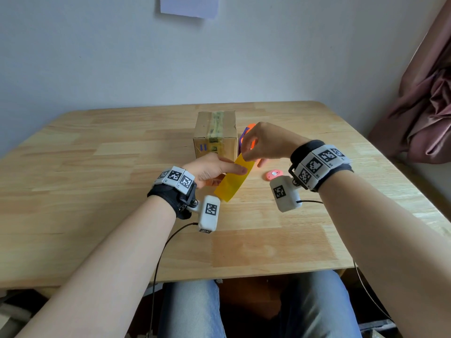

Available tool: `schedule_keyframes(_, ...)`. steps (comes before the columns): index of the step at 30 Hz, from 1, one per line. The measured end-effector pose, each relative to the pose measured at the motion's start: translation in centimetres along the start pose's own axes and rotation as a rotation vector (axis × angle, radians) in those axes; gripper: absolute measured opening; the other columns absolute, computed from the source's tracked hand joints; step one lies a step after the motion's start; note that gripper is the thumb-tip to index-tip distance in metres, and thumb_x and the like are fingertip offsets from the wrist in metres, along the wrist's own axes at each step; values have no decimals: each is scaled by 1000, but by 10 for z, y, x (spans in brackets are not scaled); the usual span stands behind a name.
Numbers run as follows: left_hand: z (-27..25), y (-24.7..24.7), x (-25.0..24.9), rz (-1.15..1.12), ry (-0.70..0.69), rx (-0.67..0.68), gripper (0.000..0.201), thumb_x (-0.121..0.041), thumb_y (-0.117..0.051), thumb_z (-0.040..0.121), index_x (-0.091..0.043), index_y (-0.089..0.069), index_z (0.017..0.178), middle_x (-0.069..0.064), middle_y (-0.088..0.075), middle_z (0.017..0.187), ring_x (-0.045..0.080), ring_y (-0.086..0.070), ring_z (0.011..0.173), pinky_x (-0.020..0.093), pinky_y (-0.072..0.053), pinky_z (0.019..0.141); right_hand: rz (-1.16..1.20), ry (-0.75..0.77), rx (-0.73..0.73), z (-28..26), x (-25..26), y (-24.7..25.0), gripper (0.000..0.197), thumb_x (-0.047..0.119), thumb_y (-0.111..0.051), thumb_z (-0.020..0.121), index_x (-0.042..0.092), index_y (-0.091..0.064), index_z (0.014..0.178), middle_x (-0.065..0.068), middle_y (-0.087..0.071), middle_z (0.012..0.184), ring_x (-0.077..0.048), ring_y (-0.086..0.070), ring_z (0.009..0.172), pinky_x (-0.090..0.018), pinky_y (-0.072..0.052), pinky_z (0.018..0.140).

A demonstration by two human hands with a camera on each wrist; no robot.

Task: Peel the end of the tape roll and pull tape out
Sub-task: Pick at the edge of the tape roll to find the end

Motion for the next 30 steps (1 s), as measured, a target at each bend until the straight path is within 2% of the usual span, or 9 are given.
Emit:
schedule_keyframes(4, 2, 0, 1, 4, 2, 8, 58, -40, -92, 49, -14, -78, 99, 15, -74, 117, 32, -65, 117, 44, -48, 106, 132, -26, -32, 0, -6, 0, 6, 16, -80, 86, 15, -81, 93, -4, -79, 85, -9, -75, 63, -25, -63, 58)
schedule_keyframes(7, 1, 0, 1, -12, 5, 6, 42, -33, -91, 64, -14, -77, 99, 13, -75, 115, 27, -67, 107, 42, -48, 103, 151, -24, -18, 0, -9, -1, 8, 17, -82, 86, 16, -83, 94, 6, -77, 77, -2, -73, 60, -24, -63, 59)
schedule_keyframes(9, 1, 1, 1, -10, 7, 2, 38, -31, -89, 69, -13, -77, 100, 12, -76, 110, 24, -67, 102, 39, -50, 98, 168, -21, -4, 0, -9, -3, 6, 16, -83, 86, 22, -82, 89, 12, -77, 73, -5, -75, 65, -29, -66, 63)
schedule_keyframes(12, 1, 0, 0, -16, 8, 0, 31, -27, -86, 74, -13, -77, 100, 7, -76, 100, 20, -67, 96, 33, -52, 90, 175, -28, 1, 0, -9, -5, 9, 15, -81, 87, 24, -80, 86, 9, -78, 80, -16, -77, 76, -36, -67, 68)
schedule_keyframes(16, 3, 0, -1, -24, 9, -8, 30, -28, -86, 74, -12, -77, 98, 6, -76, 94, 21, -66, 93, 36, -52, 92, 132, -26, 24, 1, -7, -6, 4, 19, -78, 90, 23, -79, 91, 10, -75, 89, -18, -78, 77, -37, -67, 72)
schedule_keyframes(18, 4, 2, 0, -35, 15, -16, 28, -29, -86, 74, -14, -77, 95, 5, -75, 90, 22, -66, 93, 41, -52, 96, 106, -25, 43, 0, -6, -7, 3, 26, -80, 89, 25, -79, 92, 12, -75, 91, -17, -79, 74, -33, -65, 75)
schedule_keyframes(22, 3, 3, 0, -26, 23, -12, 24, -29, -85, 75, -15, -77, 93, 7, -75, 94, 24, -67, 94, 44, -51, 97, 182, -35, -39, 1, -10, -6, 6, 21, -84, 86, 18, -80, 90, 0, -79, 91, -10, -78, 66, -21, -60, 62)
schedule_keyframes(25, 3, 2, -1, -32, 20, -21, 23, -30, -85, 76, -15, -77, 91, 6, -75, 90, 23, -66, 89, 41, -53, 91, 226, -59, -63, 2, -14, -7, 14, 19, -84, 85, 12, -81, 97, -7, -80, 96, -13, -77, 67, -31, -66, 69)
schedule_keyframes(30, 3, 1, -1, -34, 19, -15, 28, -30, -85, 75, -14, -76, 96, 7, -76, 92, 23, -68, 89, 40, -54, 89, 207, -79, -31, 3, -10, -5, 13, 15, -82, 87, 11, -82, 99, -6, -80, 93, -13, -75, 66, -34, -67, 71)
Point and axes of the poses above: each hand's wrist, its own z-axis towards the middle knuckle, its own y-axis out of the back of the hand, x = y × z, the point moved 5 cm from there along z, towards the middle knuckle
